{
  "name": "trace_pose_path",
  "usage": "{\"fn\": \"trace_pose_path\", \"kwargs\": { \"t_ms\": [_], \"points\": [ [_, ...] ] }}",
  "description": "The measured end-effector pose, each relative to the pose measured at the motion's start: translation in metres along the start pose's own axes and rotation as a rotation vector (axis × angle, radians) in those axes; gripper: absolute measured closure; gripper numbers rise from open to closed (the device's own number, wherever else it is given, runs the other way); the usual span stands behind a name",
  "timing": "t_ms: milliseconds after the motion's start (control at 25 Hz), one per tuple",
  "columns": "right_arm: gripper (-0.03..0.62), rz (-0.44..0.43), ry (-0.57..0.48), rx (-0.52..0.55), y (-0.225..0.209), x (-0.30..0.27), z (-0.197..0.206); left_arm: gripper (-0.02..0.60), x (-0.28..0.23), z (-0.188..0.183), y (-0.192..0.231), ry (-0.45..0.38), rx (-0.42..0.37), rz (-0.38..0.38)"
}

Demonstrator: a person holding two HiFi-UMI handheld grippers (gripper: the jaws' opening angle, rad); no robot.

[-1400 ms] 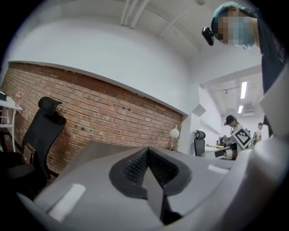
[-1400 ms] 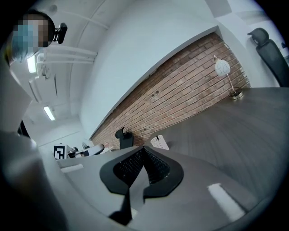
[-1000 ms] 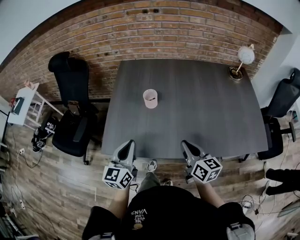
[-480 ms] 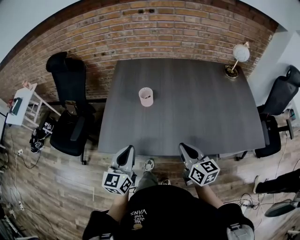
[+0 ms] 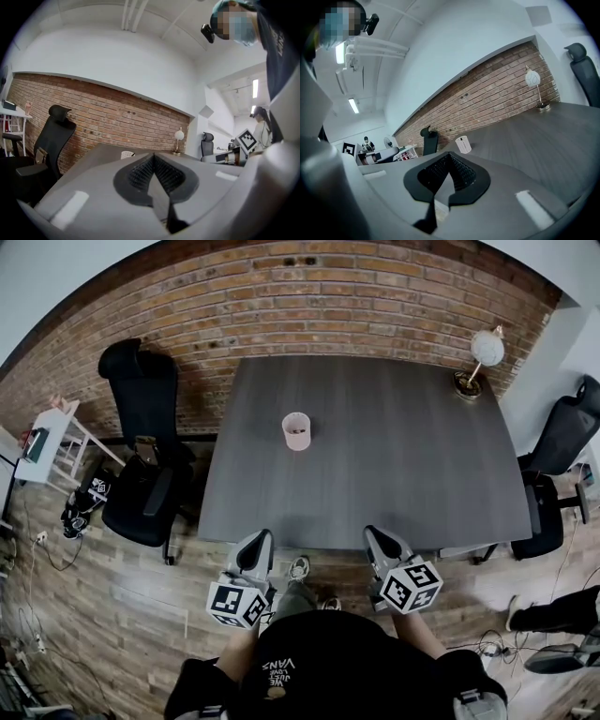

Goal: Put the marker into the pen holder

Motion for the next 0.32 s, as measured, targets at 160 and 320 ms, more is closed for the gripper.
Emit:
{"fn": "trace_pose_path", "kwargs": {
  "t_ms": [160,320],
  "points": [
    [0.594,0.007,0.000,-0.001,-0.0015,0.0008,0.0001,0.528,0.0000,0.0011,0.0001,0.004,0.000,0.002],
    [0.594,0.012,0.000,-0.005,-0.0035,0.0012,0.0023,0.528,-0.0009,0.0043,0.0002,0.008,0.003,0.003]
  ]
}}
Point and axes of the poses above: the fingertips, and each gripper's own axes: x backward along the fingers, y to its left, z out of its underside, the point moved 4 cm from there along x, backward along the fingers, and after that the axes turned 12 degrees about x, right-handed, at the moved point
